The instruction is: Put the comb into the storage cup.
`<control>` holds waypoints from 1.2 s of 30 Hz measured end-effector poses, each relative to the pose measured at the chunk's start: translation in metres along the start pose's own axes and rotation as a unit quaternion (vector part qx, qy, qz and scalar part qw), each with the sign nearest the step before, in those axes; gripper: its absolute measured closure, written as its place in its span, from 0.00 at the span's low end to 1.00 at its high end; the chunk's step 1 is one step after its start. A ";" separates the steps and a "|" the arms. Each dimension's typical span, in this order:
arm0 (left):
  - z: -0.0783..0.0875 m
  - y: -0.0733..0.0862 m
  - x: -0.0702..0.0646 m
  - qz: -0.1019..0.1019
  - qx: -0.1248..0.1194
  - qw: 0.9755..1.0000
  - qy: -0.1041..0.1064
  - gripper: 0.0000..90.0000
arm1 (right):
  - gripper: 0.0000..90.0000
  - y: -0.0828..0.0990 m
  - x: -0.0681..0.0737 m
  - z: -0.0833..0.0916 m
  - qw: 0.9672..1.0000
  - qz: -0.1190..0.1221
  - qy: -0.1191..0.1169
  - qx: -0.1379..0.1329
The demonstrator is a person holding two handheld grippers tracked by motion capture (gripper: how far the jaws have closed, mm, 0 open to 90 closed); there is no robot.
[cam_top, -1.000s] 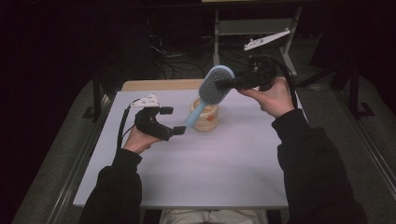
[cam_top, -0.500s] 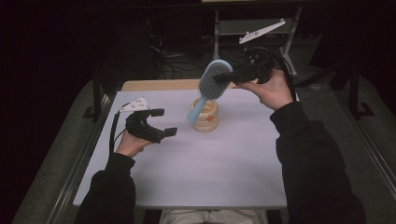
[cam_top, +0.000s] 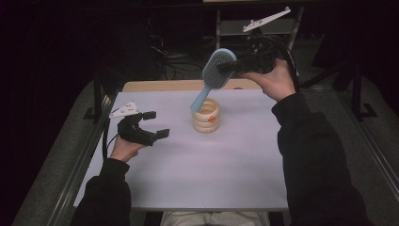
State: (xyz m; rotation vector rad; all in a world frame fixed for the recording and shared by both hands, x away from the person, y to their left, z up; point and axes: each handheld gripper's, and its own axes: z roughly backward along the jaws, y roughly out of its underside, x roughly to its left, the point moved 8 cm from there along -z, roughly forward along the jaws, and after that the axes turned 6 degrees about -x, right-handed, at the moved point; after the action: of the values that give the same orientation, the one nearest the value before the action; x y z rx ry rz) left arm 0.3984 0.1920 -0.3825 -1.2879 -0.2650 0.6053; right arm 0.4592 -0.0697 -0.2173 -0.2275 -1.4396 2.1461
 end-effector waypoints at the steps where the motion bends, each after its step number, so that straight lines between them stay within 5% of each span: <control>1: 0.001 0.001 0.001 0.001 -0.002 1.000 0.000 0.00 | 0.62 0.000 -0.002 0.001 1.000 0.000 0.004 -0.002; 10: 0.007 0.006 0.008 0.009 -0.017 1.000 -0.011 0.00 | 0.62 -0.002 -0.019 0.008 1.000 -0.011 0.024 -0.017; 28: 0.031 0.028 0.023 0.019 -0.054 0.998 -0.038 0.00 | 0.61 0.013 -0.037 -0.002 0.999 -0.017 0.043 0.004; 36: 0.035 0.042 0.023 0.012 -0.040 0.998 -0.043 0.00 | 0.61 0.021 -0.044 -0.014 0.999 -0.019 0.047 0.014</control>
State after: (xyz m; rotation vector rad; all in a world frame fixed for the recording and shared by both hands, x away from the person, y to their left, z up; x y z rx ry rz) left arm 0.3883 0.2394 -0.4160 -1.3448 -0.3484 0.6770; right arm 0.4950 -0.0875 -0.2484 -0.2847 -1.3492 2.0945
